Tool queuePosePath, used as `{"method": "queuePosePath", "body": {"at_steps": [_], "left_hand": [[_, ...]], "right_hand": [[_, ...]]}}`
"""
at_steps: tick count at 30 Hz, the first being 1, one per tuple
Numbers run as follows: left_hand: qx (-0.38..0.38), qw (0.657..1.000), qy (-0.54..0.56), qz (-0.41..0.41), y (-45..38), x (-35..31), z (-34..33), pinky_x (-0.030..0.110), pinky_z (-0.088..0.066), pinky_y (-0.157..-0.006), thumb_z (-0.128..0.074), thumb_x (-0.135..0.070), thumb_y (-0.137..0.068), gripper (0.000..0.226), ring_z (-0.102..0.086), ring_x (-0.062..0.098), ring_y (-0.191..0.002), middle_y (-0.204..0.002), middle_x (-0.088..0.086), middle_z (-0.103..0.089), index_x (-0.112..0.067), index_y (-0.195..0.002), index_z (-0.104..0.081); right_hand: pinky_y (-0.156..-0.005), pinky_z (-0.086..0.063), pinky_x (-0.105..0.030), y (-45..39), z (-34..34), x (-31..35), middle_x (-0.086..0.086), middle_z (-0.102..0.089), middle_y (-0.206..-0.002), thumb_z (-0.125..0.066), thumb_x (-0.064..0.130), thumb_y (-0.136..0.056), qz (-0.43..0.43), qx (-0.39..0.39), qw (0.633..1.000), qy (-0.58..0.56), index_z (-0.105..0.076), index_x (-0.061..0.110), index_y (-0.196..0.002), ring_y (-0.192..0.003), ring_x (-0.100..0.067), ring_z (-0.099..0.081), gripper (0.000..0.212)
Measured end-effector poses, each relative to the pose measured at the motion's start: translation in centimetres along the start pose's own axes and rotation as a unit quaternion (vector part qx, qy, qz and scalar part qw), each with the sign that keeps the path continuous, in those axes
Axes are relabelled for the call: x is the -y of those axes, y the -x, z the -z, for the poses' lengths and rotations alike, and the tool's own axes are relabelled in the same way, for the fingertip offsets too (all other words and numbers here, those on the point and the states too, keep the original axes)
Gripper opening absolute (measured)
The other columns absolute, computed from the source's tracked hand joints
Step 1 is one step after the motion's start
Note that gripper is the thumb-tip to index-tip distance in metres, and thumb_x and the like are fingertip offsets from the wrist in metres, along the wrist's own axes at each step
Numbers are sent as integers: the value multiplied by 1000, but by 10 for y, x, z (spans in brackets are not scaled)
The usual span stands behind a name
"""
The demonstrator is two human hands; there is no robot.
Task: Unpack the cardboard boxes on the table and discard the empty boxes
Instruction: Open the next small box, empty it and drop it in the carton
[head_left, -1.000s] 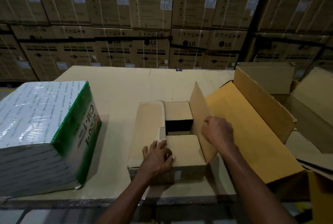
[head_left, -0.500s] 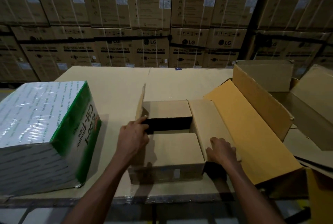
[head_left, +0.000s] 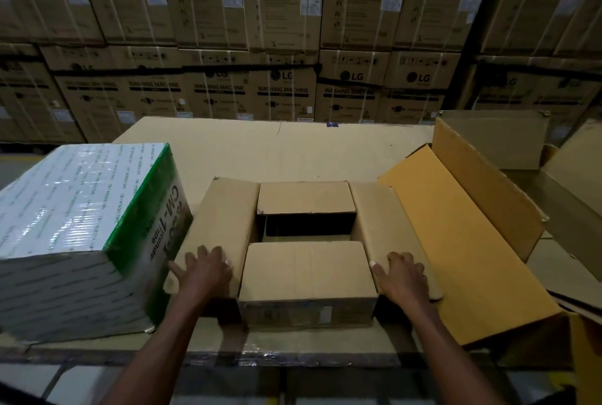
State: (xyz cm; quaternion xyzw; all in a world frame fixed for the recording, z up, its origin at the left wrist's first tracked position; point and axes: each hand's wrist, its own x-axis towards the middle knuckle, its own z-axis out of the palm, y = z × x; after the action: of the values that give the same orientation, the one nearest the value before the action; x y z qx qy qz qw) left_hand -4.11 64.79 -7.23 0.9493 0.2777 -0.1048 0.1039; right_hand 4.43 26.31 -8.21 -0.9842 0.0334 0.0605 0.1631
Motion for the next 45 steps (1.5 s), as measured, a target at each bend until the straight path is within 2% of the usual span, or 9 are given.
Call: {"method": "queuePosePath", "body": {"at_steps": [9, 13, 21, 28, 32, 34, 36, 40, 45], "left_hand": [[-6, 998, 60, 20, -10, -12, -19, 66, -19, -114, -36, -52, -99, 49, -37, 42, -134, -142, 18, -41, -20, -136, -38], [-57, 992, 61, -92, -12, -33, -18, 64, -18, -115, -43, -49, -99, 61, -19, 32, -148, -161, 6, -23, -26, -153, -25], [53, 974, 22, -221, -22, -85, -4, 62, -3, -120, -30, -46, -105, 60, -7, 28, -156, -168, 4, -20, -28, -161, -16], [-51, 964, 101, -240, -7, -92, 30, 60, -17, -113, -40, -48, -103, 44, -52, 23, -126, -136, 2, -58, -26, -140, -52], [-150, 944, 98, -276, 26, -92, 67, 39, -51, -85, -39, -49, -104, 38, -64, 18, -71, -76, -2, -68, -27, -101, -69], [-134, 951, 69, -269, 43, -91, 81, 27, -44, -58, -39, -53, -103, 44, -61, 17, -61, -68, -2, -65, -24, -95, -72], [-52, 960, 58, -270, 55, -86, 84, 25, -38, -55, -40, -55, -103, 51, -58, 15, -59, -69, -2, -65, -19, -92, -74], [212, 935, 150, -244, 71, -74, 68, 37, -58, -82, -46, -51, -103, 49, -73, 14, -75, -77, -2, -77, -16, -91, -79], [279, 931, 89, -219, 80, -71, 13, 32, -54, -86, -54, -44, -101, 37, -73, 12, -86, -92, -3, -78, -18, -99, -80]], "right_hand": [[-103, -30, -48, 0, -3, 10, -9, -48, -144, -38, 62, -100, -17, -13, 998, 63, -51, 21, -137, -128, -32, -44, 57], [-105, -31, -47, -11, -4, 27, -4, -46, -148, -42, 58, -101, 56, -32, 998, 23, -53, 24, -139, -131, -28, -41, 52], [-119, -16, -52, -26, 6, 69, -4, -28, -167, -36, 54, -105, 178, 112, 978, 7, -32, 29, -158, -155, -28, -13, 59], [-100, -26, -44, -28, 28, 79, -1, -61, -124, -37, 49, -106, 198, -50, 977, -66, -66, 26, -125, -120, -23, -48, 41], [-80, -52, -37, -8, 66, 87, 0, -73, -90, -46, 50, -104, 209, -124, 966, -91, -76, 19, -92, -78, -18, -64, 45], [-65, -52, -32, 4, 86, 87, 4, -74, -76, -51, 54, -101, 201, -82, 973, -83, -78, 22, -81, -66, -16, -65, 46], [-62, -51, -30, 14, 102, 83, 7, -73, -67, -55, 54, -99, 189, 8, 978, -92, -78, 24, -73, -62, -15, -67, 47], [-75, -56, -36, 32, 100, 72, 1, -78, -75, -58, 47, -100, 163, 236, 953, -100, -79, 14, -80, -69, -18, -72, 45], [-77, -57, -34, 52, 45, 56, 0, -79, -85, -61, 40, -100, 142, 357, 921, -67, -80, 12, -91, -74, -13, -71, 35]]}}
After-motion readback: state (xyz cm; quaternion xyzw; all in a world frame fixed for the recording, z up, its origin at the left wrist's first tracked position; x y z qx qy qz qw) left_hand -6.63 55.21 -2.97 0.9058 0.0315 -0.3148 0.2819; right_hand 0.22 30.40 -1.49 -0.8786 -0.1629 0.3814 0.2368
